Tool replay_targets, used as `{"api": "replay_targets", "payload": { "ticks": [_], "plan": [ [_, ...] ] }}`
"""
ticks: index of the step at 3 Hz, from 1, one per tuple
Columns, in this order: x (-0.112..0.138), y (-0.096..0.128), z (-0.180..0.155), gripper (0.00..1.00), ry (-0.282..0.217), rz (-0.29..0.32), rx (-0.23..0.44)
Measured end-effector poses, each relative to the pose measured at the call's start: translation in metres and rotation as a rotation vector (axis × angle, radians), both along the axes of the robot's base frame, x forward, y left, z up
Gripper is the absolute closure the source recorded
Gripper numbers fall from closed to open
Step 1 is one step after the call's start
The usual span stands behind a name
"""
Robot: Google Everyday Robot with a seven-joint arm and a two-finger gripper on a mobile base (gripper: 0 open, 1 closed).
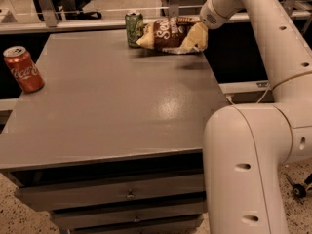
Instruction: Move brown chip bag near green can
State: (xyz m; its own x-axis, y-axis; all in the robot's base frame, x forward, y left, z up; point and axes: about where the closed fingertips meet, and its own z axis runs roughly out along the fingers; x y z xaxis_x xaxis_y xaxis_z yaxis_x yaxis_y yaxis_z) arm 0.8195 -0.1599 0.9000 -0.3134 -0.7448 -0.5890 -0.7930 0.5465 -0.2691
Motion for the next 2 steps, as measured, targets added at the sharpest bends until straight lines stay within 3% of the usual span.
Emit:
{"api": "replay_targets", "payload": {
  "ticks": [1, 2],
  "plan": [
    [-0.012, -0.021, 0.031, 0.0, -0.057, 0.008, 0.039],
    [-0.042, -0.061, 0.075, 0.0, -0.14, 0.02, 0.081]
  ]
}}
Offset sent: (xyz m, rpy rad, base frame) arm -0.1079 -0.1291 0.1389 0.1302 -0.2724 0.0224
